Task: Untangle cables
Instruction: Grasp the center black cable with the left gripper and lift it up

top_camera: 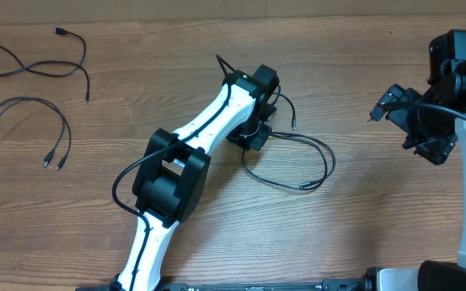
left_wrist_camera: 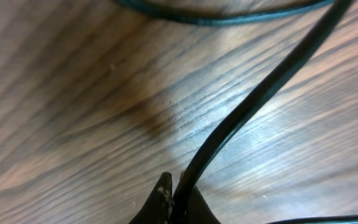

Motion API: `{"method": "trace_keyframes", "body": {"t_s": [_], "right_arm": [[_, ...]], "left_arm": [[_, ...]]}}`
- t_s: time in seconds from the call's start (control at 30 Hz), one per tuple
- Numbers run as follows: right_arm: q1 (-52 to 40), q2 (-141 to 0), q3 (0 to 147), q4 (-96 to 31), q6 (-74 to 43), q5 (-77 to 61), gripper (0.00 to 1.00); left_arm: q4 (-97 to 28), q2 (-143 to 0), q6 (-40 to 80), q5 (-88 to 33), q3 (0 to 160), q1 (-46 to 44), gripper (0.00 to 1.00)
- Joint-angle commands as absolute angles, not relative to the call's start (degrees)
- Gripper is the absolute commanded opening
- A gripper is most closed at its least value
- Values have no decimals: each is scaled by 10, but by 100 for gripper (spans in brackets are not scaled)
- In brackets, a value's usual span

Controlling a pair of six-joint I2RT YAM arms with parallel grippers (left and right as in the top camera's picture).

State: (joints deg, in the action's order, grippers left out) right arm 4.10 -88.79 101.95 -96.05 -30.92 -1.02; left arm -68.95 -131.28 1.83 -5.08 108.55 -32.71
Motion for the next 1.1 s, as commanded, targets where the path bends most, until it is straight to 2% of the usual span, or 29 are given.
{"method": "trace_keyframes", "body": {"t_s": [0.0, 0.4, 0.63, 1.07], "right_arm": [[43, -890, 1023, -959, -311, -2, 100], [43, -890, 1023, -959, -311, -2, 100], [43, -890, 1023, -959, -311, -2, 100], [43, -890, 1023, -959, -311, -2, 100]], "left_arm": [[-719, -1273, 68, -50, 1180, -317, 4], [-734, -1100, 125, -90, 1407, -303, 5], [-730, -1008, 132, -89, 1416, -303, 4], [-766, -971, 335, -70, 1416, -303, 4]]}}
